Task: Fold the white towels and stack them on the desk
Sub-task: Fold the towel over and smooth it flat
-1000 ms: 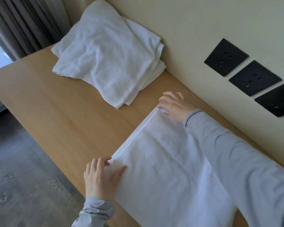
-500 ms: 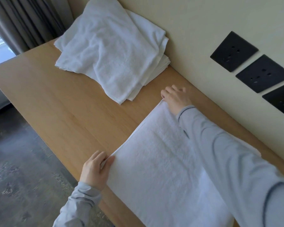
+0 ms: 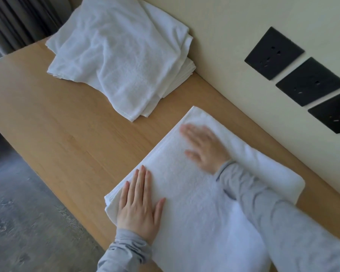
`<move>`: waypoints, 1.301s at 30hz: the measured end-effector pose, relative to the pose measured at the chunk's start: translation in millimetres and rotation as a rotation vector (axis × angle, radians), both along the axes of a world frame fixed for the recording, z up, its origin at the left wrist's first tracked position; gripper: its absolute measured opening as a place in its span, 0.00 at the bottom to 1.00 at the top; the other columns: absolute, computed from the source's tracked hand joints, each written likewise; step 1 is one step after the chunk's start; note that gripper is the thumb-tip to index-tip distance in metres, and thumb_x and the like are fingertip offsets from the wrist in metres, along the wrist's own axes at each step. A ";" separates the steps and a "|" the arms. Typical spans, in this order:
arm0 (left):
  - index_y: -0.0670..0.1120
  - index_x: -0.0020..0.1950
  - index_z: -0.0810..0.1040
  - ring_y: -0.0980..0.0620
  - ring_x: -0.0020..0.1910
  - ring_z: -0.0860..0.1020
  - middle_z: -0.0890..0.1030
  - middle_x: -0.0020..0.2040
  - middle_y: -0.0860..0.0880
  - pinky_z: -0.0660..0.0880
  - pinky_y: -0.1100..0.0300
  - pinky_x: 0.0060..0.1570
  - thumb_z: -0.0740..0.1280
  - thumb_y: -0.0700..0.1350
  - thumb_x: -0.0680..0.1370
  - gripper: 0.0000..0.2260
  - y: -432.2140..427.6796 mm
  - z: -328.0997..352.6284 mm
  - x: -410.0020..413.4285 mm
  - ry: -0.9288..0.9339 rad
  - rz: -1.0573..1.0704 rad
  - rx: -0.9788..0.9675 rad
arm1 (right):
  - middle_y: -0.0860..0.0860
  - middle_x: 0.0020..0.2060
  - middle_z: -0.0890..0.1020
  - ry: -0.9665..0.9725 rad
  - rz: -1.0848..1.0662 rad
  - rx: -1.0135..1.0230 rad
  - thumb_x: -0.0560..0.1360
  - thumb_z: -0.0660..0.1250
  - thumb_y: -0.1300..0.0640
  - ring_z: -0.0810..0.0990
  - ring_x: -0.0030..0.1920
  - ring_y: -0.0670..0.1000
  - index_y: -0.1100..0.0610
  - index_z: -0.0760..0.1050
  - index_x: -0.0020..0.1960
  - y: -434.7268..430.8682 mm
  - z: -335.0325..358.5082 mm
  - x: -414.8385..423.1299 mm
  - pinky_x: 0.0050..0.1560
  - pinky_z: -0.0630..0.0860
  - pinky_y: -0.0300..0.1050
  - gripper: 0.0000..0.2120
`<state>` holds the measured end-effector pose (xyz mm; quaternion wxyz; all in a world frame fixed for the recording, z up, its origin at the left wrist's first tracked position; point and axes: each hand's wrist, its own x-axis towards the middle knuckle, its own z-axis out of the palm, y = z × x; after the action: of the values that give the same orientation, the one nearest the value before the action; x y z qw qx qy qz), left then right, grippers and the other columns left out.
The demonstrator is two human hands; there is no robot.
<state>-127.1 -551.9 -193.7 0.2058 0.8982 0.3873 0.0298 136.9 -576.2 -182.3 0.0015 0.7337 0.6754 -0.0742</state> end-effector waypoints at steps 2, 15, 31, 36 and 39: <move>0.38 0.73 0.61 0.48 0.73 0.59 0.62 0.74 0.42 0.51 0.52 0.73 0.45 0.59 0.80 0.31 0.2 -1.6 2.3 0.009 0.010 0.010 | 0.49 0.77 0.54 -0.030 -0.220 -0.060 0.80 0.43 0.43 0.49 0.77 0.49 0.53 0.49 0.77 3.5 1.0 44.2 0.75 0.48 0.56 0.28; 0.38 0.74 0.61 0.44 0.73 0.62 0.63 0.74 0.41 0.54 0.49 0.72 0.46 0.60 0.79 0.32 0.9 -1.8 3.7 0.043 0.025 0.091 | 0.52 0.75 0.58 -0.017 0.131 -0.060 0.80 0.45 0.42 0.55 0.75 0.54 0.57 0.53 0.76 -93.6 6.3 -50.2 0.72 0.58 0.60 0.29; 0.35 0.72 0.62 0.38 0.73 0.59 0.59 0.74 0.38 0.54 0.45 0.70 0.44 0.60 0.80 0.33 -144.8 41.4 48.7 -0.067 -0.106 0.015 | 0.58 0.73 0.64 0.032 -0.064 0.123 0.82 0.45 0.49 0.59 0.74 0.57 0.64 0.61 0.73 -164.0 39.2 -32.8 0.73 0.53 0.58 0.26; 0.35 0.70 0.66 0.40 0.71 0.65 0.63 0.73 0.39 0.59 0.49 0.66 0.51 0.65 0.76 0.37 -207.2 27.8 46.7 0.077 -0.183 -0.065 | 0.52 0.74 0.62 -0.103 0.077 -0.068 0.78 0.51 0.51 0.59 0.74 0.52 0.57 0.58 0.75 -213.9 22.5 -29.6 0.74 0.55 0.57 0.26; 0.36 0.73 0.62 0.42 0.74 0.57 0.60 0.75 0.39 0.57 0.47 0.69 0.50 0.66 0.77 0.38 -210.5 13.7 41.6 0.085 -0.215 -0.028 | 0.50 0.75 0.56 -0.123 -0.115 -0.136 0.79 0.45 0.45 0.57 0.75 0.51 0.55 0.50 0.75 -232.6 18.6 24.6 0.75 0.50 0.54 0.28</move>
<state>-85.5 -762.4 -180.0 0.2037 0.9321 0.2974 -0.0357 161.5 -808.8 -163.8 0.0889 0.7727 0.6241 -0.0746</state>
